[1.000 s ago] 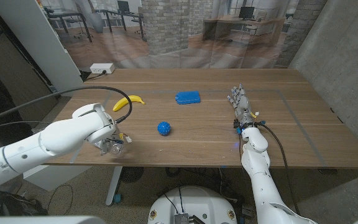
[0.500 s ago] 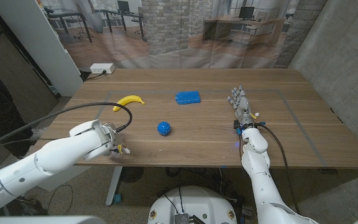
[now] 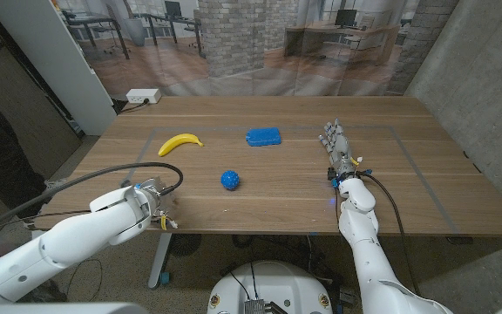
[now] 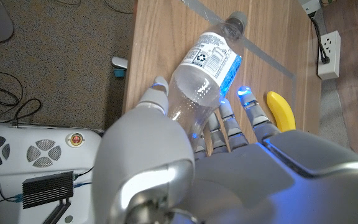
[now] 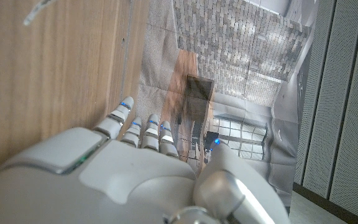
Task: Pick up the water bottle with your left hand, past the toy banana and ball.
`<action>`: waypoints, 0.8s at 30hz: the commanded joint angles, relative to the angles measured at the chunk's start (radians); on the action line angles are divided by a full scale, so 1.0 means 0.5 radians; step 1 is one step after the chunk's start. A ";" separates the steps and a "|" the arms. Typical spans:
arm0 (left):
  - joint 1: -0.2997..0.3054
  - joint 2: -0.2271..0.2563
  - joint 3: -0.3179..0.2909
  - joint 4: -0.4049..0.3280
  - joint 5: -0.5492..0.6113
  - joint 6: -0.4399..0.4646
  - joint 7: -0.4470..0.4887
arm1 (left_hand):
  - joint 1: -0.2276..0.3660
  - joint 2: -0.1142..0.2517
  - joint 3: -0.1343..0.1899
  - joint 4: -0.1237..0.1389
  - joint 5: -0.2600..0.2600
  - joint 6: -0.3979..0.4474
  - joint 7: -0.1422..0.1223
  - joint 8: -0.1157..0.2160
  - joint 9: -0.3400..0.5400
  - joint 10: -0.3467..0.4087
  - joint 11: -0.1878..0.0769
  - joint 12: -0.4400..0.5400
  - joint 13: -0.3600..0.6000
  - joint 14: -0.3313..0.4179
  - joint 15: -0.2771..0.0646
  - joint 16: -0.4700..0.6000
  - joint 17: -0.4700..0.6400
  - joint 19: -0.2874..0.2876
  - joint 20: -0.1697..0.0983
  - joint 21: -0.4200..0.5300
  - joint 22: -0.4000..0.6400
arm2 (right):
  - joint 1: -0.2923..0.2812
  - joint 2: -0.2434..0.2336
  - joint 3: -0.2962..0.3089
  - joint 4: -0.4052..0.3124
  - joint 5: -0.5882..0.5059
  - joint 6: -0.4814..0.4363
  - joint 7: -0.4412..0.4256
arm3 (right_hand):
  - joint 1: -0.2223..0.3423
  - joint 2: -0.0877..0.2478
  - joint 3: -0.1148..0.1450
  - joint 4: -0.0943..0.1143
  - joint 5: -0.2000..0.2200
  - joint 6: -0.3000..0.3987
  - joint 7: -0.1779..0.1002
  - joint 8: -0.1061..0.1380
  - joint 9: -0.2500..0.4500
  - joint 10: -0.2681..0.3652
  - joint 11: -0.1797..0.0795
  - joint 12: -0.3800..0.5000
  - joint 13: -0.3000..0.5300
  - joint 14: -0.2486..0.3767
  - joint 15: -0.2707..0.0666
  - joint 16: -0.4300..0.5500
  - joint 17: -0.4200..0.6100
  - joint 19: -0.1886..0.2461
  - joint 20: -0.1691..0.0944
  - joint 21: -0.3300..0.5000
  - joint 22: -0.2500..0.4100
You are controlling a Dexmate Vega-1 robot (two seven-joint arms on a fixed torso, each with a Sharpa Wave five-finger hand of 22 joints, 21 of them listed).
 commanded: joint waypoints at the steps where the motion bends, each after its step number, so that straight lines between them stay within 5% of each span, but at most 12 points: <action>1: 0.248 -0.093 -0.210 0.034 0.086 -0.039 0.512 | 0.178 -0.016 -0.041 0.007 0.004 0.372 -0.052 0.207 0.015 0.303 -0.080 0.123 -0.045 0.270 -0.123 0.220 0.102 0.158 -0.023 0.188 0.049 | 0.029 -0.012 0.006 0.028 -0.008 0.006 0.000 | -0.014 0.000 -0.011 -0.003 0.013 0.016 -0.008 0.005 0.006 0.017 -0.002 0.012 0.009 0.020 0.009 0.013 0.008 0.014 0.001 0.010 0.005; 3: 0.296 -0.112 -0.254 0.042 0.094 -0.036 0.621 | 0.265 0.016 -0.044 0.011 -0.006 0.606 -0.047 0.330 0.014 0.556 -0.131 0.184 -0.122 0.471 -0.196 0.332 0.113 0.255 -0.046 0.315 0.073 | 0.031 -0.014 0.006 0.028 -0.010 0.004 0.000 | -0.014 0.000 -0.011 -0.003 0.013 0.016 -0.008 0.005 0.006 0.018 -0.002 0.012 0.009 0.019 0.010 0.013 0.008 0.014 0.000 0.010 0.005; 7: 0.344 -0.153 -0.303 0.052 0.103 -0.035 0.752 | 0.354 0.080 -0.034 0.018 -0.008 0.875 -0.032 0.442 -0.029 0.833 -0.169 0.228 -0.226 0.684 -0.240 0.447 0.107 0.360 -0.058 0.479 0.108 | 0.034 -0.015 0.008 0.027 -0.009 0.002 0.003 | -0.014 0.000 -0.011 -0.004 0.013 0.017 -0.008 0.004 0.006 0.018 -0.002 0.011 0.009 0.019 0.008 0.012 0.008 0.014 0.000 0.010 0.005; 24: 0.293 -0.301 -0.316 -0.026 0.118 -0.009 0.760 | 0.445 0.115 -0.021 0.013 0.009 0.866 -0.016 0.440 -0.073 0.820 -0.167 0.175 -0.311 0.646 -0.232 0.449 0.089 0.327 -0.054 0.581 0.132 | 0.032 -0.020 -0.001 -0.018 -0.024 -0.017 0.007 | -0.013 -0.001 -0.012 -0.005 0.014 0.015 -0.008 0.002 0.006 0.020 -0.002 0.012 0.009 0.018 0.013 0.011 0.008 0.014 0.002 0.009 0.005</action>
